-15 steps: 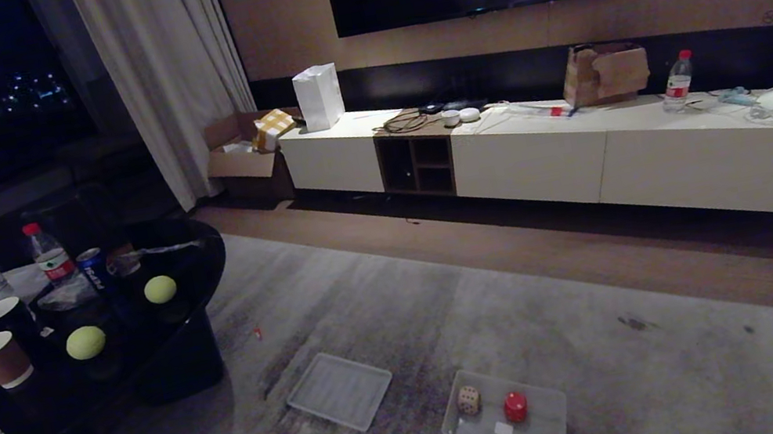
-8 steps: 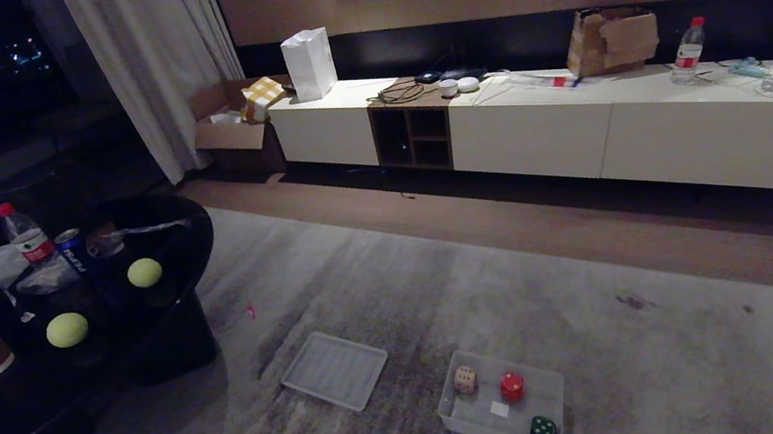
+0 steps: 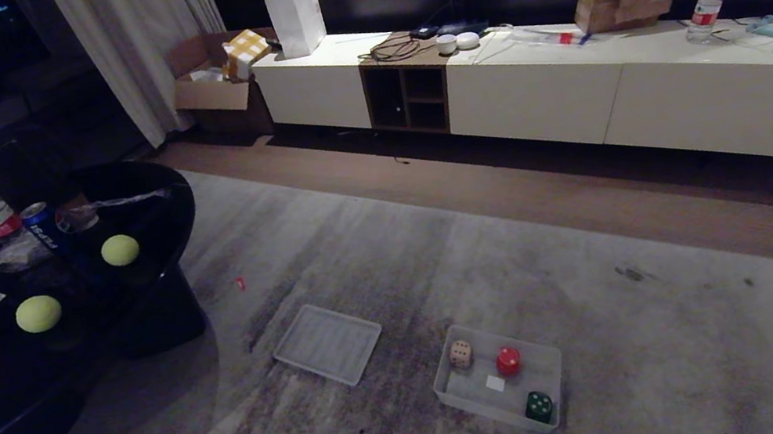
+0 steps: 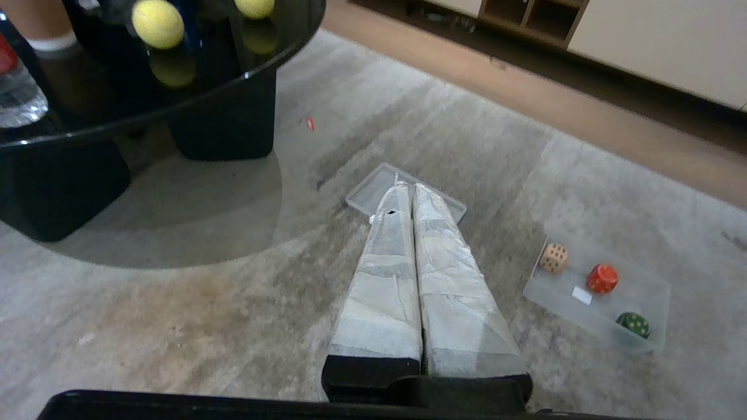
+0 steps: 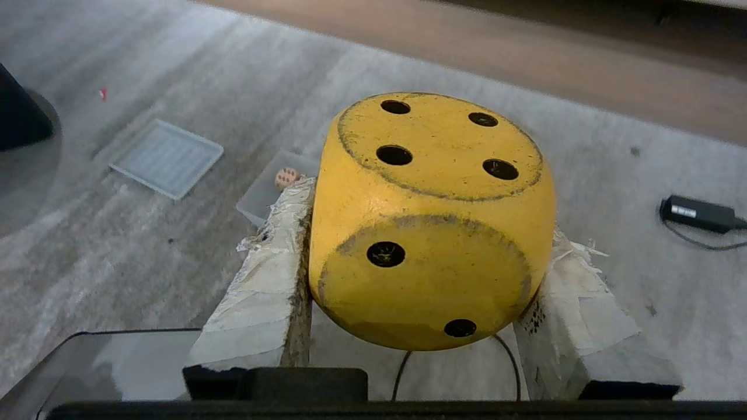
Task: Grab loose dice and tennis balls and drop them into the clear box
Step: Put the toys in the box
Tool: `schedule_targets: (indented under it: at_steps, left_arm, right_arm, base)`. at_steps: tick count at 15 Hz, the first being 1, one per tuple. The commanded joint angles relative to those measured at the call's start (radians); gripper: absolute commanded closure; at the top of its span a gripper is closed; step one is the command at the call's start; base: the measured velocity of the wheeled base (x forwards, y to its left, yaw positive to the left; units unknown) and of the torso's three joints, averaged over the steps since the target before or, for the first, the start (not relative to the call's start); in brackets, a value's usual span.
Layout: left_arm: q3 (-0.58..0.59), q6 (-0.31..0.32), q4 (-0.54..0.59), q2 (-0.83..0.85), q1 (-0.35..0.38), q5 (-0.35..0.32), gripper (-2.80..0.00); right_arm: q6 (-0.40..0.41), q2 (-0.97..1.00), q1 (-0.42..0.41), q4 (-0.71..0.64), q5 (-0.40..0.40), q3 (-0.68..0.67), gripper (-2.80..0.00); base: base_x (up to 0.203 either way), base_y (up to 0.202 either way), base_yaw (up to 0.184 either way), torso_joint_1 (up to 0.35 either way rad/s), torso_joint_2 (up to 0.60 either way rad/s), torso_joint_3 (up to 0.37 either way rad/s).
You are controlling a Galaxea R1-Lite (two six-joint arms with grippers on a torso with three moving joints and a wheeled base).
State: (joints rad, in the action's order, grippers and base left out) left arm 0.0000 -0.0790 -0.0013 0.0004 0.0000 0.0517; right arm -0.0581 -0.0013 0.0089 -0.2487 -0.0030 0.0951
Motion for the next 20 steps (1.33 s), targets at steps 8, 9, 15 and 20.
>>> schedule_targets:
  at_steps: [8, 9, 15, 20]
  left_arm:
    - [0.002, -0.002, 0.000, 0.001, 0.000, 0.002, 0.00]
    - [0.002, -0.001, 0.000, 0.001, 0.000, 0.002, 0.00]
    - [0.002, -0.001, 0.000, 0.001, 0.000, 0.001, 0.00]
    - [0.002, -0.001, 0.000, 0.001, 0.000, 0.000, 0.00]
  right_arm:
    - [0.000, 0.001, 0.000, -0.001, 0.000, 0.000, 0.00]
    - [0.000, 0.001, 0.000, -0.001, 0.000, 0.000, 0.00]
    - [0.000, 0.001, 0.002, -0.001, 0.000, 0.000, 0.00]
    - [0.000, 0.001, 0.000, -0.001, 0.000, 0.000, 0.00]
  base:
    - [0.000, 0.000, 0.000, 0.002, 0.00, -0.199]
    - [0.000, 0.000, 0.000, 0.002, 0.01, -0.193]
    - [0.000, 0.000, 0.000, 0.001, 0.00, -0.200]
    - [0.000, 0.000, 0.000, 0.000, 0.00, -0.198]
